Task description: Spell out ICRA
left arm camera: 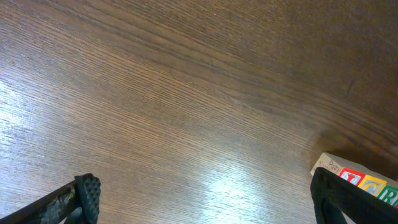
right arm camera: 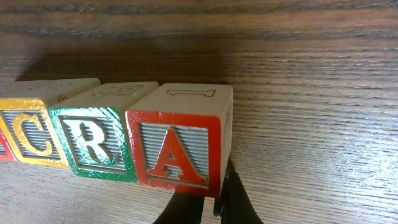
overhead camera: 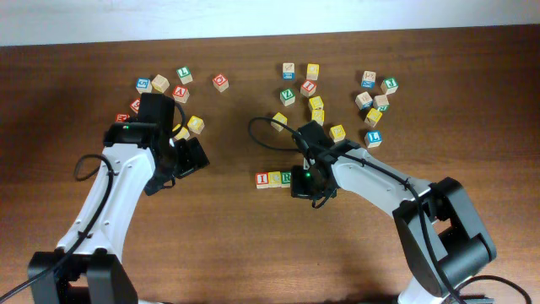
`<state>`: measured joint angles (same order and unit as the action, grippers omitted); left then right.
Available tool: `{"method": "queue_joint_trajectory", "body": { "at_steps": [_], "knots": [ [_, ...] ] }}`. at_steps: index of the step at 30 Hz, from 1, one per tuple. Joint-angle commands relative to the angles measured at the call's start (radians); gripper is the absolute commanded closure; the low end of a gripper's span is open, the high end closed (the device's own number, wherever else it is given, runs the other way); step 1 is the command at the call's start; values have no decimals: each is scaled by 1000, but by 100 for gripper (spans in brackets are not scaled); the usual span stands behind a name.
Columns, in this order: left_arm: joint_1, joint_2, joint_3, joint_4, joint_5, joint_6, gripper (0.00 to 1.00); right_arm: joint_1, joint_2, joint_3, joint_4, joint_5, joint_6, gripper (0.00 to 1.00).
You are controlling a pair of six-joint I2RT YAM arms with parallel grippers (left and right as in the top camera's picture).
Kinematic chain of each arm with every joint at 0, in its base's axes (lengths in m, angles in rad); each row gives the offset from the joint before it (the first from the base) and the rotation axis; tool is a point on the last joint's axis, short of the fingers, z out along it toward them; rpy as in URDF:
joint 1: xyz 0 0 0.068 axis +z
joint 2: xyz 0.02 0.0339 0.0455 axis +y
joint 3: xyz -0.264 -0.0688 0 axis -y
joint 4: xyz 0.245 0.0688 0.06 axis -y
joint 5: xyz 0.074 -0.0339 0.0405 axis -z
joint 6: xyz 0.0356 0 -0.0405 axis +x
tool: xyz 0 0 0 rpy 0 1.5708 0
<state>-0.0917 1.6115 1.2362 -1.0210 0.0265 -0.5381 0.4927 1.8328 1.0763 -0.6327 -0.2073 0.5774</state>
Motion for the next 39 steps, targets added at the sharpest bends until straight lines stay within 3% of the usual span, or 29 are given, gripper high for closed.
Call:
{"method": "queue_joint_trajectory", "body": {
  "at_steps": [1, 39],
  "knots": [
    [-2, -21, 8, 2, 3, 17, 1, 6, 10, 0, 5, 10, 7, 96],
    [-2, -21, 8, 9, 3, 17, 1, 6, 10, 0, 25, 9, 4, 96]
  ]
}}
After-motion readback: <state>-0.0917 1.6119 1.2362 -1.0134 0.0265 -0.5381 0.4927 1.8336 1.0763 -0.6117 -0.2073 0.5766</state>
